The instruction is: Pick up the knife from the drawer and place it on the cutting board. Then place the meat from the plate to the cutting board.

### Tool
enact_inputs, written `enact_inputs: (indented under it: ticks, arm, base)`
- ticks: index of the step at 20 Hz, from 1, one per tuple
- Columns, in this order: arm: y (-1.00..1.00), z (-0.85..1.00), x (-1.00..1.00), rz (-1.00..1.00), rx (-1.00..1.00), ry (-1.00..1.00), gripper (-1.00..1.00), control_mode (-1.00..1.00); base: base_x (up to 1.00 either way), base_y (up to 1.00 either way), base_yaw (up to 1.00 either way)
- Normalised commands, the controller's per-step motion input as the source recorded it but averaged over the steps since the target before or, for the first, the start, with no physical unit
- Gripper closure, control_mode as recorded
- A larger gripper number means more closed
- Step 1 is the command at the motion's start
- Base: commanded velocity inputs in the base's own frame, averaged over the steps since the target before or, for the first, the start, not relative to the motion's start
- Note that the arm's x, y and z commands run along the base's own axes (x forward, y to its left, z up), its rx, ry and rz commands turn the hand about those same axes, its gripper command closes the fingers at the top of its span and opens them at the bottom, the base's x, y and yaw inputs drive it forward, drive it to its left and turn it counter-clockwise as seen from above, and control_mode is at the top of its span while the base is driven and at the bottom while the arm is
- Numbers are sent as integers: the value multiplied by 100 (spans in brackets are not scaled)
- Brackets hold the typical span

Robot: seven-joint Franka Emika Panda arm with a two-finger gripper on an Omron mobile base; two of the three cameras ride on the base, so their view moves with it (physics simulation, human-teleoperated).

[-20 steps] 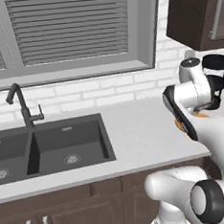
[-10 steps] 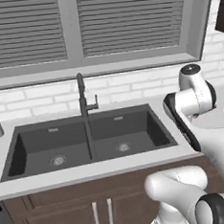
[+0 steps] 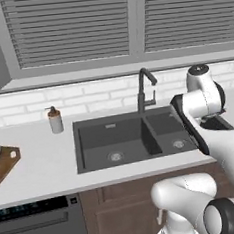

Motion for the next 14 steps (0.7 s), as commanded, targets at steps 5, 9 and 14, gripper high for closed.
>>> enact_inputs:
  ticks: [5,9,14]
  arm:
    - [0,0,0,0,0,0,100,100]
    - [0,0,0,0,0,0,100,100]
    - [0,0,0,0,0,0,100,100]
  base:
    - [-3,100,0]
    - [-7,100,0]
    - [-25,100,0]
